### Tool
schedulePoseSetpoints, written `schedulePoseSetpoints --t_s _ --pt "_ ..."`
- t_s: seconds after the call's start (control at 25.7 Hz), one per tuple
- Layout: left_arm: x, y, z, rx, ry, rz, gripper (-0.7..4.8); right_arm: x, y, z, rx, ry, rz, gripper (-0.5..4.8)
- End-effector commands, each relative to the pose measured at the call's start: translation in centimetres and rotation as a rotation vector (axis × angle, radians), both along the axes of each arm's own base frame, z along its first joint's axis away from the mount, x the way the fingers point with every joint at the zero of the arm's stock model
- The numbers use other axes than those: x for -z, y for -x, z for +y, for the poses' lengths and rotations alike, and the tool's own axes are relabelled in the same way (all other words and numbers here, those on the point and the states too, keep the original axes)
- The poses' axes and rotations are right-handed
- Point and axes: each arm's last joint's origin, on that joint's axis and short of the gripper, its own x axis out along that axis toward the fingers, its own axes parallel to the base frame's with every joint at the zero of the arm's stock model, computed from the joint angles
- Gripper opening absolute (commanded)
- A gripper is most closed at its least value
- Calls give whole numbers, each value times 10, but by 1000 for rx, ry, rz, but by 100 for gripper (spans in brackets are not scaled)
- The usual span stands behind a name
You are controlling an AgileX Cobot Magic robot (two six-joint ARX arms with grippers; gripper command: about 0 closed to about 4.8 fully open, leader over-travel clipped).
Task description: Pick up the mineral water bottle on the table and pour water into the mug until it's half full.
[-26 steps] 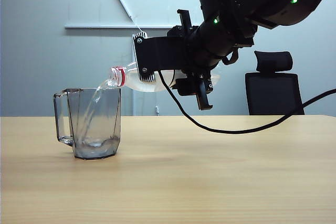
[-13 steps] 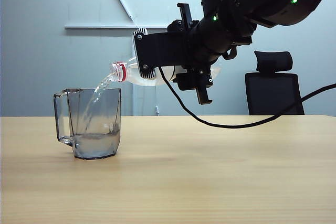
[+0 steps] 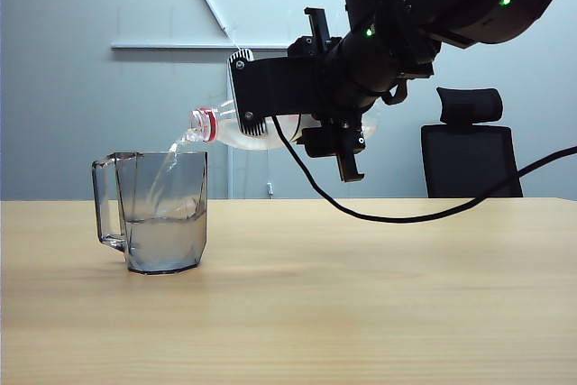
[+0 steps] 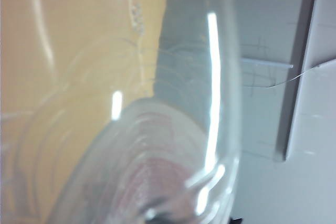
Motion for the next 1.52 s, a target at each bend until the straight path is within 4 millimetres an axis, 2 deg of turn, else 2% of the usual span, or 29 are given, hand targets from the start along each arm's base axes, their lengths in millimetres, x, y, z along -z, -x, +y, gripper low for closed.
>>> schedulePoseSetpoints --t_s 0.04,0.16,0.47,0.58,0.7,0.82,0.93,1.05,1.13,1.28,1.52 --pt "-1 0 0 5 6 -6 -2 -11 0 1 5 -88 -26 256" --pt "-1 0 0 5 6 -6 -2 -11 0 1 7 -99 -22 256" --pt "-1 0 0 5 6 -6 -2 -10 0 1 78 -336 68 256" --pt "-1 0 0 4 6 -6 -2 -15 2 0 105 -568 143 256" --pt "-1 0 0 1 6 -6 -2 -31 8 -2 111 -853 226 256" --pt "-1 -2 5 -54 6 -6 -2 -49 16 -11 132 -1155 344 256" --pt "-1 -5 13 -140 6 -6 -2 -51 27 -24 120 -1375 488 256" --pt "-1 -6 20 -210 6 -6 -2 -30 41 -44 139 -1561 613 256" --pt "-1 -7 24 -257 6 -6 -2 -14 54 -57 149 -1634 629 256" --pt "-1 -8 34 -355 5 -7 -2 11 79 -75 196 -1635 636 256" --pt "-1 -8 38 -405 5 -7 -2 34 94 -86 253 -1621 626 256"
